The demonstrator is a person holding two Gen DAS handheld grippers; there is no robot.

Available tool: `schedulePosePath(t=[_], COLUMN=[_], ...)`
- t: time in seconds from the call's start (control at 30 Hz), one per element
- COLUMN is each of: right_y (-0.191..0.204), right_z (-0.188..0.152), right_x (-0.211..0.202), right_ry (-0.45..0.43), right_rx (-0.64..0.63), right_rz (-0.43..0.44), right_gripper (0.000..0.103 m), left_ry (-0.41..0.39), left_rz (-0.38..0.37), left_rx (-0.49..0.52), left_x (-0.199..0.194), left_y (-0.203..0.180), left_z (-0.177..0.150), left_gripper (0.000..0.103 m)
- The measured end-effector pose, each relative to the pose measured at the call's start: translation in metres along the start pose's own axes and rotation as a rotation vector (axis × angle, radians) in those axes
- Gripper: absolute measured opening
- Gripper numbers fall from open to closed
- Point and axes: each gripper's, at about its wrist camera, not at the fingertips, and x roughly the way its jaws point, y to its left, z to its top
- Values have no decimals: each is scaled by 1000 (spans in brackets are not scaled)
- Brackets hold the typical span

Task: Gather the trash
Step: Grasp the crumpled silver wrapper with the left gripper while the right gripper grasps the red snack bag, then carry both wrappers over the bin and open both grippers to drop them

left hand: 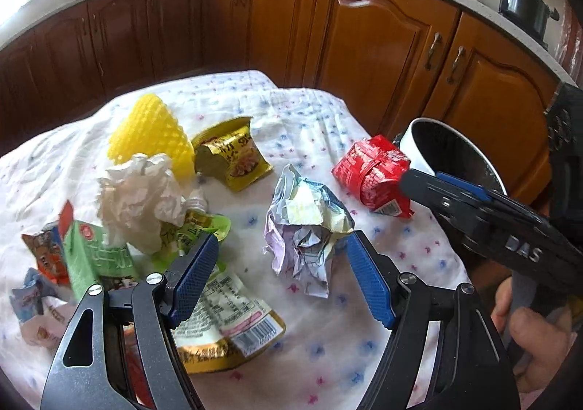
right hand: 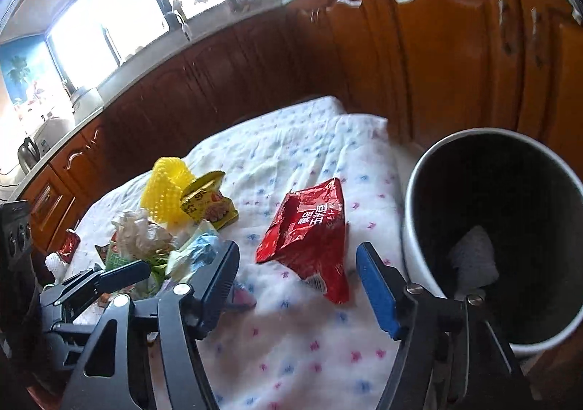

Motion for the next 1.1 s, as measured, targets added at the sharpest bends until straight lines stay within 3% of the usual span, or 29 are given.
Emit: schedulePosePath(t=[0.1, 0.17, 0.23, 0.33, 0.5, 0.73, 1.1], right_y=[-4, -6, -4, -4, -8, -12, -52], right_z=[1, 0, -1, -3, -4, -6, -15], right_x=[14, 19, 19, 15, 4, -38, -98], right_ry=[31, 36, 31, 21, -3, -81, -166], right_rx=[14, 20, 14, 4, 21, 34, 95], right_rz=[9, 12, 18, 10, 6, 6, -91], right_gripper=[55, 53, 48, 37, 33, 33, 33], left_ry=[26, 40, 68, 96, 73, 24, -19], left_rz=[-3, -12, -31, -58, -74, -103, -179], left_rx=[3, 8, 11, -2, -3, -2, 56], left_x=[11, 18, 27, 36, 30, 7, -19], left_y=[-2, -3, -4, -3, -3, -7, -47], left_z=[2, 2, 2, 0, -1, 4, 15], left_gripper=[74, 71, 45, 29, 21, 20, 20])
